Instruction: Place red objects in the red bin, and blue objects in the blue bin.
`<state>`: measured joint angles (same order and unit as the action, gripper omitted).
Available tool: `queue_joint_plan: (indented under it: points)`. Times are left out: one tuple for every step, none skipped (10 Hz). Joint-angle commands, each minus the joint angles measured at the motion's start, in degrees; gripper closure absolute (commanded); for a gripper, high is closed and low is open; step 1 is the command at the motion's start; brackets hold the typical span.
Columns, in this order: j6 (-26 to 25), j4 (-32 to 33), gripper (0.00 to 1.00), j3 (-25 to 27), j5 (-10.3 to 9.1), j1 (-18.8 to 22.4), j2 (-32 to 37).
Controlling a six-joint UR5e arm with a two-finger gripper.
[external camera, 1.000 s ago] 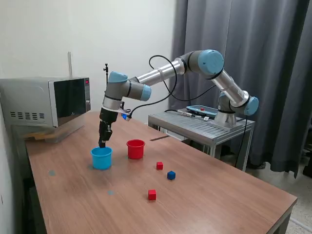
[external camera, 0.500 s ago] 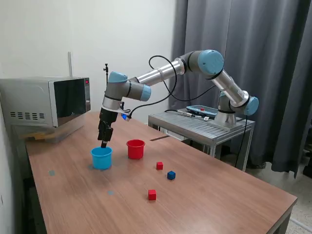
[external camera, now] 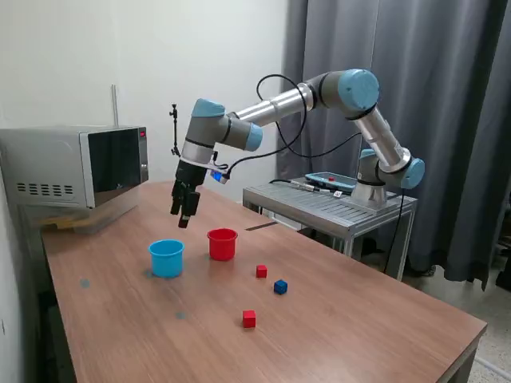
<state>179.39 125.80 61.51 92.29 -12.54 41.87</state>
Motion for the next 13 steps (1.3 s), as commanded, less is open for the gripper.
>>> queue_joint_plan:
  points:
    - [-0.27,-0.46,0.00,6.23,-0.18,5.04,5.48]
    - [-0.27,-0.81,0.00,8.51,-0.27,7.33,6.89]
    - [-0.27,-2.47,0.00,9.84,-1.23,8.92,7.60]
    - [-0.19,-3.88,0.00,10.55,-3.41,9.98,7.78]
    - [-0.27,-4.07,0.00,11.69,-4.04,11.82,8.05]
    - [-0.27,-5.29,0.00,12.83,-4.14,12.36,8.40]
    - [-0.27,-6.34,0.00,13.98,-4.49,13.58,9.53]
    - [-0.27,-6.35,0.00,16.08,-5.53,14.37,10.33]
    - [-0.27,-6.35,0.00,18.18,-6.24,14.64,11.20]
    - [-0.27,-6.35,0.00,20.21,-6.42,14.65,12.17]
    - [-0.19,-6.35,0.00,21.97,-6.68,14.73,12.88]
    - [-0.01,-6.35,0.00,23.64,-8.08,14.65,12.97]
    - [0.51,-6.35,0.00,24.26,-8.18,14.73,12.97]
